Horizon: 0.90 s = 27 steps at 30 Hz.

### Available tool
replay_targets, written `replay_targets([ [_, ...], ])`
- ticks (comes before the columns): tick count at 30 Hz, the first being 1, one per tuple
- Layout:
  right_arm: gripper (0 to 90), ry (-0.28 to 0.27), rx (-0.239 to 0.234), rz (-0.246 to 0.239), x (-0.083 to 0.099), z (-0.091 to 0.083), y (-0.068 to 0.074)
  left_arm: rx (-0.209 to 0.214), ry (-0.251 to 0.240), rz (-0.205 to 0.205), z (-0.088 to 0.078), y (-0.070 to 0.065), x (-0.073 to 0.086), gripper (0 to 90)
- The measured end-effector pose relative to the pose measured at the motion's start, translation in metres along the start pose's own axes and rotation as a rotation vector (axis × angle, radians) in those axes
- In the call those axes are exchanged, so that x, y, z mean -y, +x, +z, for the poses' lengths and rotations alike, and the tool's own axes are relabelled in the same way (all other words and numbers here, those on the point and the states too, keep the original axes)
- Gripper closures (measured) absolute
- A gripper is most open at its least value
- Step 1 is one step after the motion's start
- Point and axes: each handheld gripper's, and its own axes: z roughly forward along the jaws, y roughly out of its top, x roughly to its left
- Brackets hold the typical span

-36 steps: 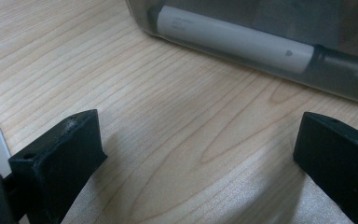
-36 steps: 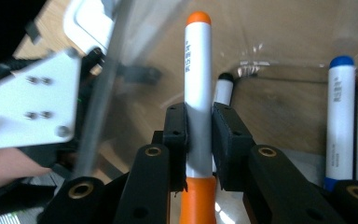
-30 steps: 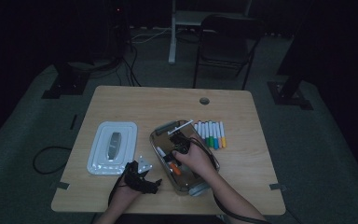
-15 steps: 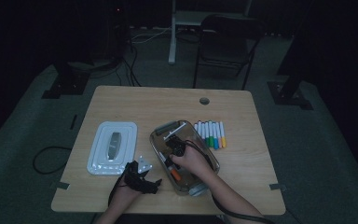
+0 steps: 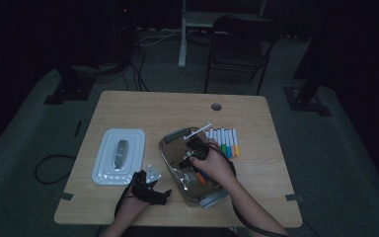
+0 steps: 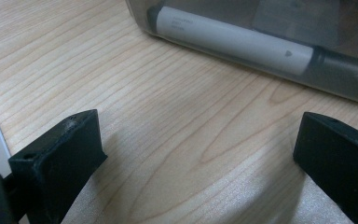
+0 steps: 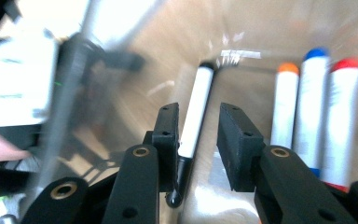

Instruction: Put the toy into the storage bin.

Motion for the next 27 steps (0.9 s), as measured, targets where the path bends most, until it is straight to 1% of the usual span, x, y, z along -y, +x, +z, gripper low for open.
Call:
replay_targets([
  [2,68.1,-0.058,-0.006,-0.005,0.001,-0.019,-0.002,0.001,0.001,0.001,0.0,0.0,0.0,1.9],
  [4,66.9,-0.111,0.001,-0.01,0.002,-0.039,-0.005,0.0,0.0,0.0,0.0,0.0,0.0,1.9],
  [5,66.9,-0.141,0.006,-0.005,0.004,-0.049,-0.007,0.0,0.0,0.0,0.0,0.0,0.0,1.9],
  [6,66.9,-0.141,0.006,-0.005,0.004,-0.049,-0.007,0.0,0.0,0.0,0.0,0.0,0.0,1.9],
  [7,66.7,-0.165,0.017,-0.004,0.005,-0.059,-0.01,0.0,0.0,0.0,0.0,0.0,0.0,1.9],
  [8,64.7,-0.226,0.04,0.005,0.01,-0.078,-0.02,0.0,0.0,0.0,0.0,0.0,0.0,1.9],
  [11,64.7,-0.279,0.072,0.039,0.018,-0.098,-0.037,0.0,0.0,0.0,0.0,0.0,0.0,1.9],
  [12,64.7,-0.279,0.072,0.039,0.018,-0.098,-0.037,0.0,0.0,0.0,0.0,0.0,0.0,1.9],
  [13,64.7,-0.291,0.078,0.052,0.022,-0.103,-0.044,0.0,0.0,0.0,0.0,0.0,0.0,1.9],
  [14,64.6,-0.317,0.099,0.083,0.03,-0.111,-0.057,0.0,0.0,0.0,0.0,0.0,0.0,1.9],
  [16,64.1,-0.328,0.115,0.109,0.037,-0.114,-0.068,-0.001,-0.001,-0.001,0.0,0.0,0.0,1.9],
  [17,64.1,-0.328,0.13,0.124,0.041,-0.115,-0.076,-0.001,-0.001,-0.001,0.0,0.0,0.0,1.9],
  [18,64.1,-0.328,0.13,0.124,0.041,-0.115,-0.076,-0.001,-0.001,-0.001,0.0,0.0,0.0,1.9],
  [19,64.1,-0.328,0.133,0.132,0.044,-0.114,-0.08,-0.001,-0.001,-0.001,0.0,0.0,0.0,1.9],
  [20,64.1,-0.328,0.152,0.163,0.05,-0.111,-0.093,-0.001,-0.001,-0.001,0.0,0.0,0.0,1.9],
  [21,64.1,-0.323,0.167,0.174,0.052,-0.109,-0.099,-0.002,-0.001,0.0,0.0,0.0,0.0,1.9],
  [22,64.1,-0.33,0.17,0.188,0.054,-0.107,-0.105,0.0,-0.001,-0.002,0.0,0.0,0.0,1.9],
  [23,64.1,-0.323,0.178,0.204,0.056,-0.104,-0.111,-0.001,-0.001,0.0,0.0,0.0,0.0,1.9],
  [25,62.8,-0.326,0.213,0.218,0.058,-0.097,-0.123,0.0,-0.001,-0.002,0.0,0.0,0.0,1.9],
  [26,62.8,-0.321,0.218,0.236,0.059,-0.094,-0.129,0.0,0.0,-0.002,0.0,0.0,0.0,1.9],
  [27,62.8,-0.32,0.231,0.243,0.059,-0.091,-0.135,0.0,-0.001,-0.002,0.0,0.0,0.0,1.9],
])
